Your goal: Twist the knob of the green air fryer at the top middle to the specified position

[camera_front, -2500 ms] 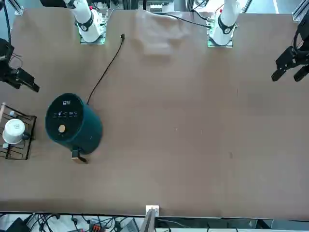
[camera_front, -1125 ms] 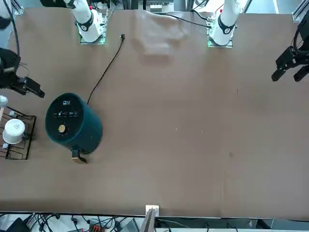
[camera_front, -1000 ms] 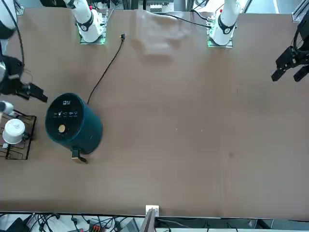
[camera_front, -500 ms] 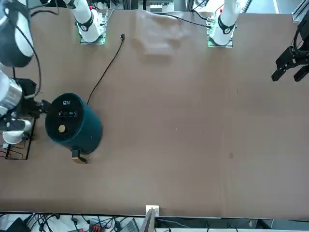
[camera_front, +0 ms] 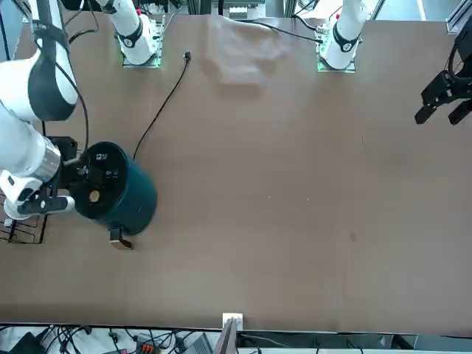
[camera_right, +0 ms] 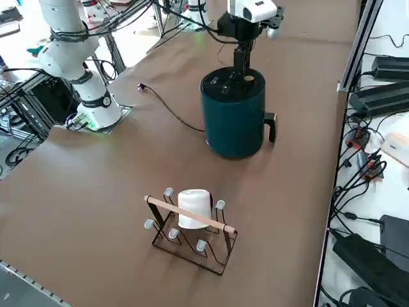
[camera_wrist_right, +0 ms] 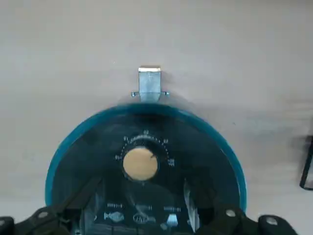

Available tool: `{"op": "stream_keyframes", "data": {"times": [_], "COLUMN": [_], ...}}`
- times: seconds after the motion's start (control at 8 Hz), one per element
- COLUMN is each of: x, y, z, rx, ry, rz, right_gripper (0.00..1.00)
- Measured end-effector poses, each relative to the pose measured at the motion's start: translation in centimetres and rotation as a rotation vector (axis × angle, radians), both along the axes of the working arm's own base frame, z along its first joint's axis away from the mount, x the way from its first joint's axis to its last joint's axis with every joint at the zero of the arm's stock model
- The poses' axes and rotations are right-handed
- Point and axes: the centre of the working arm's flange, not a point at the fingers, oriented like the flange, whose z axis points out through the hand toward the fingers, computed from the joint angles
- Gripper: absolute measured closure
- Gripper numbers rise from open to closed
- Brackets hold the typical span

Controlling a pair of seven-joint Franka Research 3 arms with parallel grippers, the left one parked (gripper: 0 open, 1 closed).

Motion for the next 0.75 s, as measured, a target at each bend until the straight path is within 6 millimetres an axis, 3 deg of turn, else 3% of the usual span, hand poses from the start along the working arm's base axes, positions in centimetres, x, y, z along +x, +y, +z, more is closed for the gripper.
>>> {"op": "stream_keyframes", "data": {"times": [0.25, 0.75], "x": [0.35, 0.64], "y": [0.00, -0.03], "z": [-0.77, -0.34], "rx": [0.001, 0.003], "ry": [-0.002, -0.027], "rz": [0.000, -0.064], "right_gripper": [0.00, 0.00]}}
